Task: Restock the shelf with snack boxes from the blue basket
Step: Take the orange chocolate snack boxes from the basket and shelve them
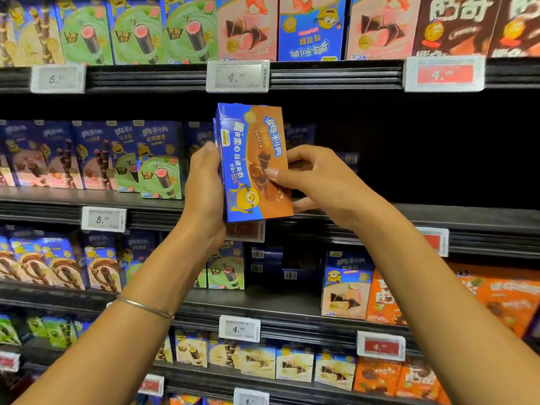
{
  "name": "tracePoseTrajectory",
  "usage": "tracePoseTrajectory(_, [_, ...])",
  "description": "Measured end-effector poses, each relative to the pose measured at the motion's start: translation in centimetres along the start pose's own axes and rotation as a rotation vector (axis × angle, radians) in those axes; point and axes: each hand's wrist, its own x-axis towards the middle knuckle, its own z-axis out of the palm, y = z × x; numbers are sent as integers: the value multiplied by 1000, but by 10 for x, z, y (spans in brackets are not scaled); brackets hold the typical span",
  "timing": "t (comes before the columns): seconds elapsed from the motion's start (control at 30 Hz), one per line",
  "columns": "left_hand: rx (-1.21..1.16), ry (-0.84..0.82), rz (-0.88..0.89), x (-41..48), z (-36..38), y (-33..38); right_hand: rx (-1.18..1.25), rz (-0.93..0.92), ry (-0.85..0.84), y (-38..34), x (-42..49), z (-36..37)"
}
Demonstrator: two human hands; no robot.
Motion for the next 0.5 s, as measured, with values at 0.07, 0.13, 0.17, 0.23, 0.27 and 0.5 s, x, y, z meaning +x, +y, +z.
tracePoseTrajectory(0.07, [75,73,31,7,-2,-4,19,32,-10,1,0,-3])
tracePoseTrajectory(0.13, [118,104,50,11,-2,-5,52,66,-17,4,1,-8])
tracePoseTrajectory(0.17, [135,111,61,13,-4,-6,70,74,-4,6,4,-12])
tracePoseTrajectory(0.23, [160,125,84,17,-7,-7,81,78,68,9,11,-24])
tracePoseTrajectory(0.27, [164,131,93,18,-9,-8,76,83,115,10,16,-33])
tracePoseTrajectory(0.5, [176,160,88,25,-17,-4,-152,123,463,45,71,-99])
